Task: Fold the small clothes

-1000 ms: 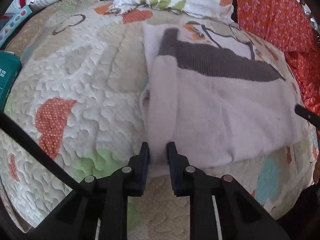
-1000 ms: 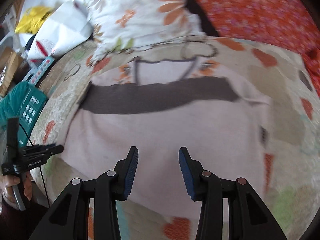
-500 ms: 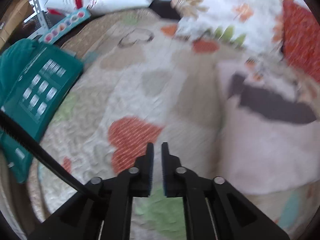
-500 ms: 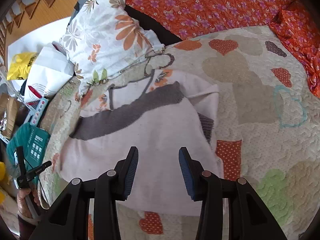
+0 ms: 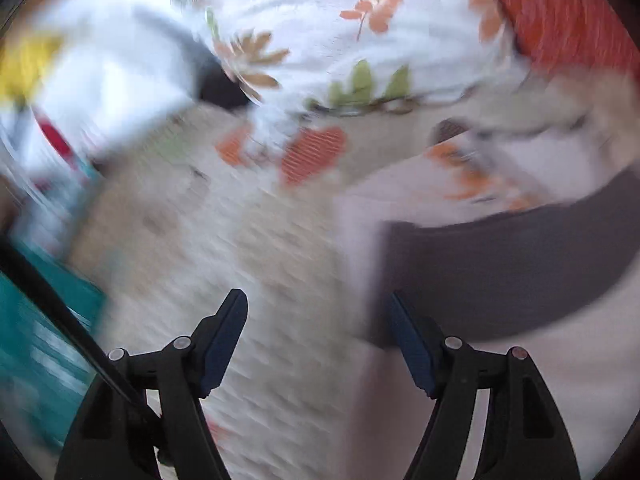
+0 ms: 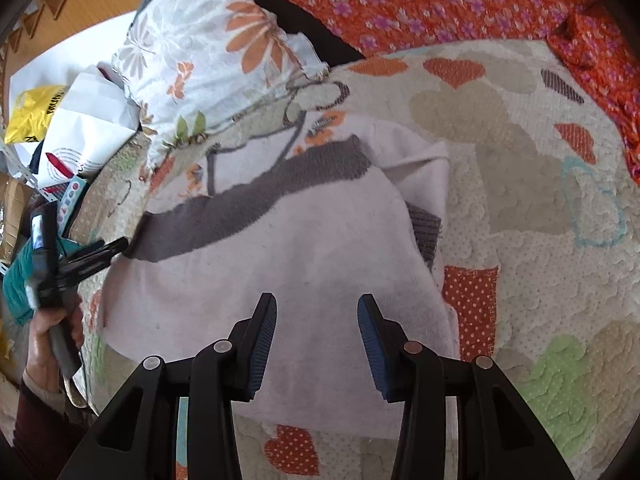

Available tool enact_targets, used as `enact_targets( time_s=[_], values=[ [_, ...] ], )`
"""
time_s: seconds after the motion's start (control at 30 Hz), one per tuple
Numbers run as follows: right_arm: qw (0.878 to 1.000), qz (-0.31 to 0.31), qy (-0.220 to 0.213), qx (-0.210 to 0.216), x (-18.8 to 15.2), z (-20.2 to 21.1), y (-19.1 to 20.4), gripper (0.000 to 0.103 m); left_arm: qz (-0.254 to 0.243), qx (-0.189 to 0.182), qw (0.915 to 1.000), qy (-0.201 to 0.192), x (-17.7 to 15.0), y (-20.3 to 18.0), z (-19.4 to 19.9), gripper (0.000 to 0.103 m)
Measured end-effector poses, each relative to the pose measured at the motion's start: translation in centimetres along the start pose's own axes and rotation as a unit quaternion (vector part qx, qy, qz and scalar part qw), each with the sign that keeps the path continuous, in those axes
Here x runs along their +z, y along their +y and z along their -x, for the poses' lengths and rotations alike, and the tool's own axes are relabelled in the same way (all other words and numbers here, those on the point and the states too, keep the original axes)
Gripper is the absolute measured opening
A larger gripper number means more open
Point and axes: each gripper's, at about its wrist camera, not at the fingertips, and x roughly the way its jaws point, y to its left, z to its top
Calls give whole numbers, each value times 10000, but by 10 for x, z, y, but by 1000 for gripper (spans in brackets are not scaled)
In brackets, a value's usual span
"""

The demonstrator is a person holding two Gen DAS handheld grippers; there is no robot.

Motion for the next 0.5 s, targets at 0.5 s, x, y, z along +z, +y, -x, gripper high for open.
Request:
enact_targets(
  time_s=[0.5],
  values=[
    [9996, 266, 40, -10, -5, -3, 10, 49, 1883, -513, 9770, 864, -41, 101, -25, 72]
  ],
)
